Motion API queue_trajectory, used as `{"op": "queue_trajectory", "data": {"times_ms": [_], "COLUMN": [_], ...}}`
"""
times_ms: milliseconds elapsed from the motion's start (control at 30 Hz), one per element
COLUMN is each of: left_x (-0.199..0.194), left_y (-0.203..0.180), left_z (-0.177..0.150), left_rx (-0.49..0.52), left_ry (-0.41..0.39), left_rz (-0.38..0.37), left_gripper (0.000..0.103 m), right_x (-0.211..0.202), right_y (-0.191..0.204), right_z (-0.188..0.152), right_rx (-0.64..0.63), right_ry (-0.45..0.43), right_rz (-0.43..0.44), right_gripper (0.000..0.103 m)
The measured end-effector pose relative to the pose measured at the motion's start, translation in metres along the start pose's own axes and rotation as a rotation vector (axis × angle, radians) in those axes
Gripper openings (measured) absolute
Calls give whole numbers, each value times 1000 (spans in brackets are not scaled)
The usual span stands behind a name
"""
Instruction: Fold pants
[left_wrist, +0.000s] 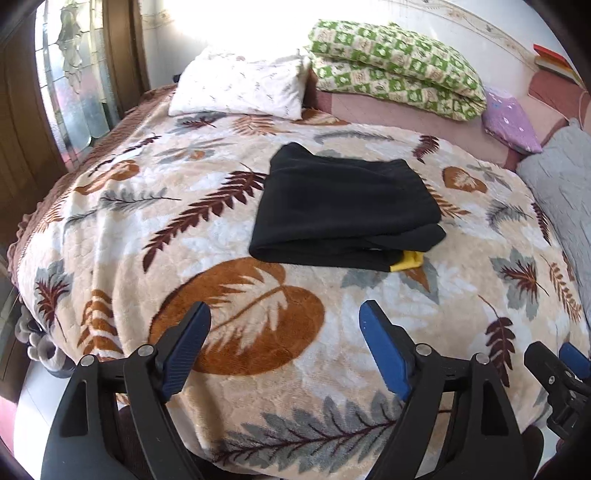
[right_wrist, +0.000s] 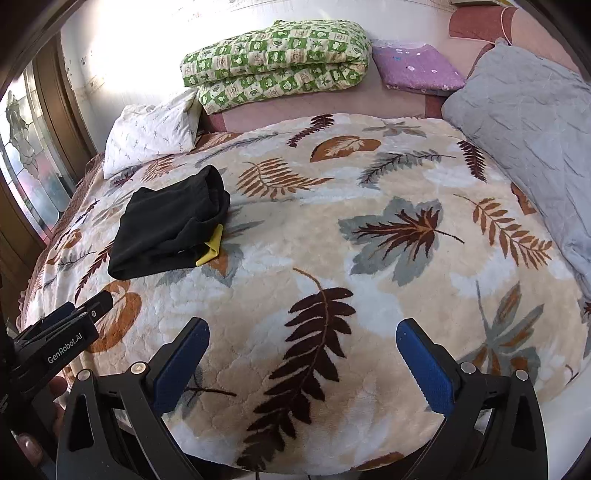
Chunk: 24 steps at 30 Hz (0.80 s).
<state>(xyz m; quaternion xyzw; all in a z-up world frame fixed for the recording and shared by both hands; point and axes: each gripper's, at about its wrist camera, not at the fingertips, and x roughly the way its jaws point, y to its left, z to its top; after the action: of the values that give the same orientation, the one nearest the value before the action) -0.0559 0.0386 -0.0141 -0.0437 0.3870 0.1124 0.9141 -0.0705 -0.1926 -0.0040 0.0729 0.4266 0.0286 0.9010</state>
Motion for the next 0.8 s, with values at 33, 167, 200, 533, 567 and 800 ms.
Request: {"op": "queue_trajectory", "data": {"times_ms": [33, 167, 200, 533, 567, 800], "left_x": [-1, 1, 3, 13, 12, 9], "left_y": [2, 10, 12, 6, 4, -3], "left_z": [0, 1, 1, 2, 3, 6], "left_rx": [-1, -16, -31, 23, 34, 69], "left_ry": [-10, -1, 11, 64, 62, 41], "left_rz": [3, -31, -37, 18, 22, 29], "left_gripper": [83, 83, 83, 83, 83, 83], "right_x": [2, 2, 2, 7, 7, 11], "right_y": [0, -2, -2, 4, 5, 5], "right_z": [1, 1, 1, 0, 0, -1], "right_rx": [3, 27, 27, -11, -16, -22], "right_ry": [15, 8, 6, 10, 8, 19], "right_rz": [3, 10, 4, -24, -26, -15], "right_gripper": [102, 102, 102, 102, 102, 102]}}
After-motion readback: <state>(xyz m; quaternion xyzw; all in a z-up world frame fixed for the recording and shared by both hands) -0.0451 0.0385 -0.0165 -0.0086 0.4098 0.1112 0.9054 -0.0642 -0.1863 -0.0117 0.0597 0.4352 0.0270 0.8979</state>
